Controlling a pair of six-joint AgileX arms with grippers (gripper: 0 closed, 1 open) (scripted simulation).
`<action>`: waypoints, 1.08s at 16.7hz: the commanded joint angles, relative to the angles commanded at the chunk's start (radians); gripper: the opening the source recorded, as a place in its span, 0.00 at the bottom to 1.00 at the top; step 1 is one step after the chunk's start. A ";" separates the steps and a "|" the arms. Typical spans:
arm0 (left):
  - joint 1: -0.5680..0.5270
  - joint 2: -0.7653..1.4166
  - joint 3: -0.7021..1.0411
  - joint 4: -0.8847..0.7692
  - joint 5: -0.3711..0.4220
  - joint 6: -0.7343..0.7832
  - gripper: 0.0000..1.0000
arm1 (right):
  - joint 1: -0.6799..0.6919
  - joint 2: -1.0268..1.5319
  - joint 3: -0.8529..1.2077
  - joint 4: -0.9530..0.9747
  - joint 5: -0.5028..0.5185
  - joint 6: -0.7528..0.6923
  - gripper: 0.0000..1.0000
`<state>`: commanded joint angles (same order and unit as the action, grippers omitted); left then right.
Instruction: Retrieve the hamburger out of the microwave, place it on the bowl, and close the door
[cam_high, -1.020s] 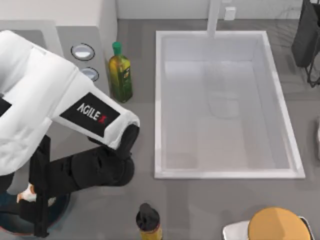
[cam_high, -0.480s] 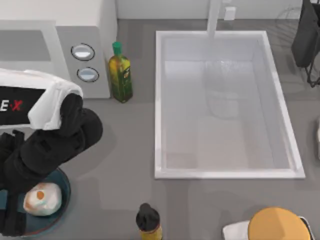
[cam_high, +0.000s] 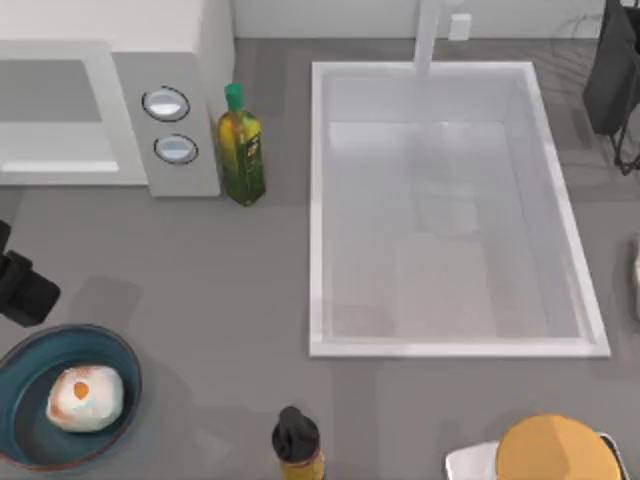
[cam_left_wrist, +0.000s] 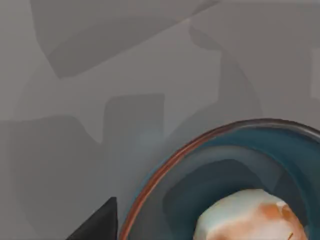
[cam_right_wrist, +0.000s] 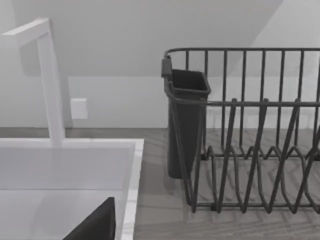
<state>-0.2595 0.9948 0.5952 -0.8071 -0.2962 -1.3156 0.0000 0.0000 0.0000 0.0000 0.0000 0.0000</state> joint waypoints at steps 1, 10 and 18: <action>0.028 -0.103 -0.054 0.071 0.035 0.143 1.00 | 0.000 0.000 0.000 0.000 0.000 0.000 1.00; 0.224 -0.850 -0.489 0.659 0.261 1.119 1.00 | 0.000 0.000 0.000 0.000 0.000 0.000 1.00; 0.259 -0.995 -0.595 0.807 0.296 1.316 1.00 | 0.000 0.000 0.000 0.000 0.000 0.000 1.00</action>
<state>0.0000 0.0000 0.0000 0.0000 0.0000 0.0000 0.0000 0.0000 0.0000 0.0000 0.0000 0.0000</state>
